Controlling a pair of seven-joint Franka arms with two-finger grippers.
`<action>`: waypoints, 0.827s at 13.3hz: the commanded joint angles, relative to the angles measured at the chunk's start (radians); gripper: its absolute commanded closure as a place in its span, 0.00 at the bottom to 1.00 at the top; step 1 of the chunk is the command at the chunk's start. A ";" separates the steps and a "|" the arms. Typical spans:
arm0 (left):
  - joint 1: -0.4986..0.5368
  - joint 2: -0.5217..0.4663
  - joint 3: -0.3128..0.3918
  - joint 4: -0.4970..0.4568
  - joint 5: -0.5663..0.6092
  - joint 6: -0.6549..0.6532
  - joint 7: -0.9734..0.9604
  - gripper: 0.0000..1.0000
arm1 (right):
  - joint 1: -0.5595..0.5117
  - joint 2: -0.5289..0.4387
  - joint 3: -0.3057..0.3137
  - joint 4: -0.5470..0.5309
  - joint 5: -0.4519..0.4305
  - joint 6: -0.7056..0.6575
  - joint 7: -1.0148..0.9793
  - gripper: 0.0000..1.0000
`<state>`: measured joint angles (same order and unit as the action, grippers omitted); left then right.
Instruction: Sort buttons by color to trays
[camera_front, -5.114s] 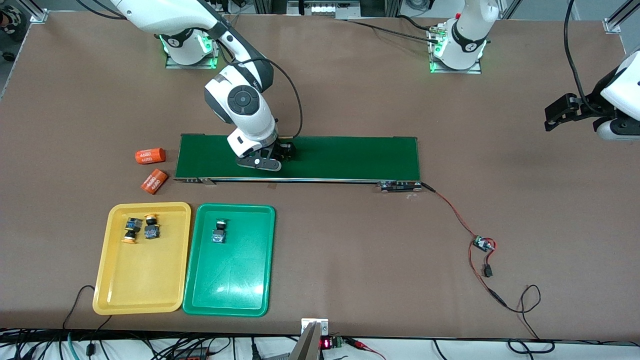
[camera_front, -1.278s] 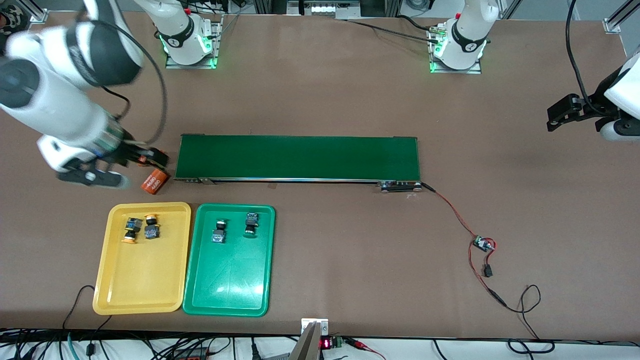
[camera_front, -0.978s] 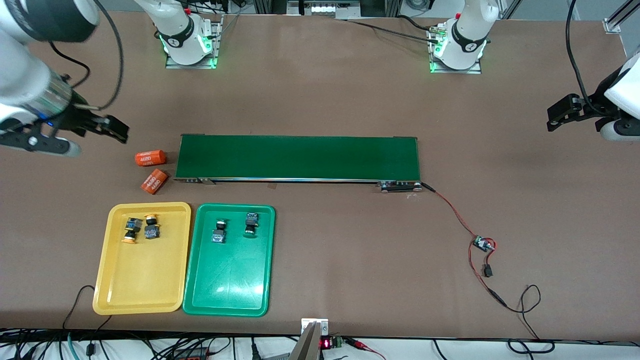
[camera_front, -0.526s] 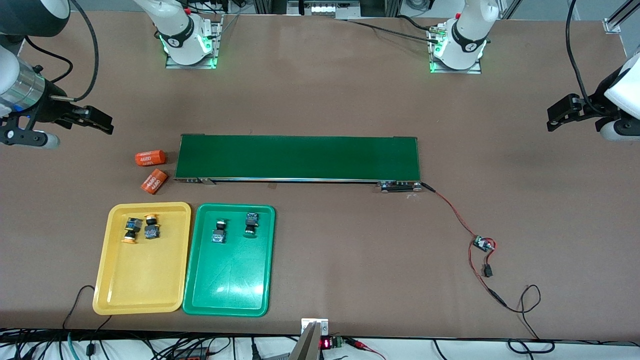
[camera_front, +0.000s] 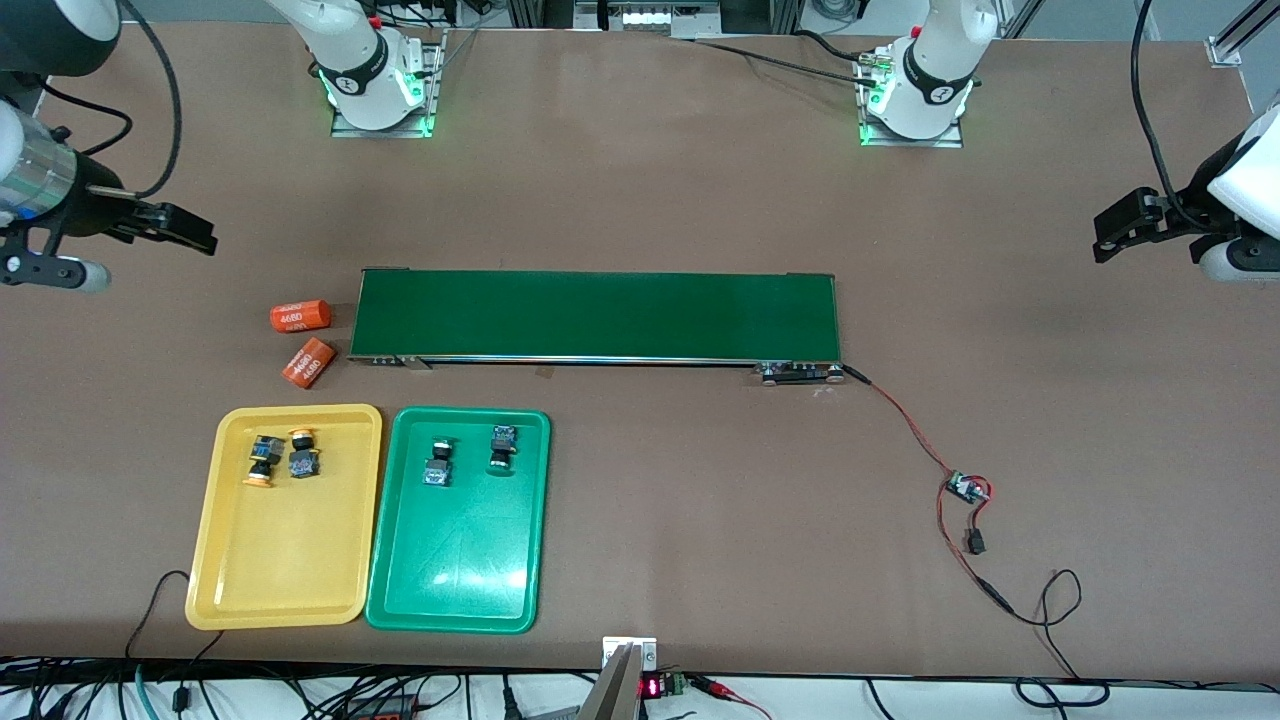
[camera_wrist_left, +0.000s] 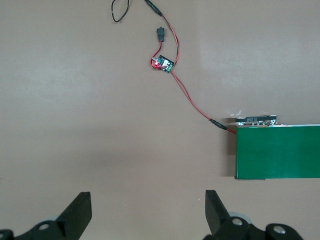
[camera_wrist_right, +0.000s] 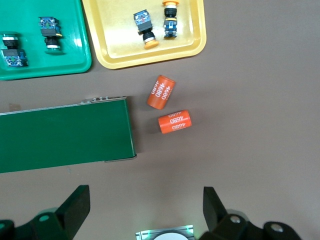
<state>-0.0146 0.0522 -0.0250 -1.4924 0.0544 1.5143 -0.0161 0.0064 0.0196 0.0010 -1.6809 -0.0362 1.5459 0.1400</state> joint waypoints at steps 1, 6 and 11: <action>0.002 0.000 -0.003 0.008 -0.014 -0.005 -0.005 0.00 | 0.040 -0.007 -0.038 0.009 0.016 -0.017 -0.019 0.00; 0.004 0.000 -0.003 0.008 -0.014 -0.006 -0.005 0.00 | 0.047 0.026 -0.033 0.063 0.013 -0.038 -0.025 0.00; 0.004 0.000 -0.003 0.008 -0.014 -0.006 -0.005 0.00 | 0.063 0.026 -0.033 0.063 0.016 -0.041 -0.020 0.00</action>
<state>-0.0146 0.0522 -0.0254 -1.4924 0.0541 1.5143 -0.0161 0.0599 0.0347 -0.0188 -1.6468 -0.0362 1.5312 0.1313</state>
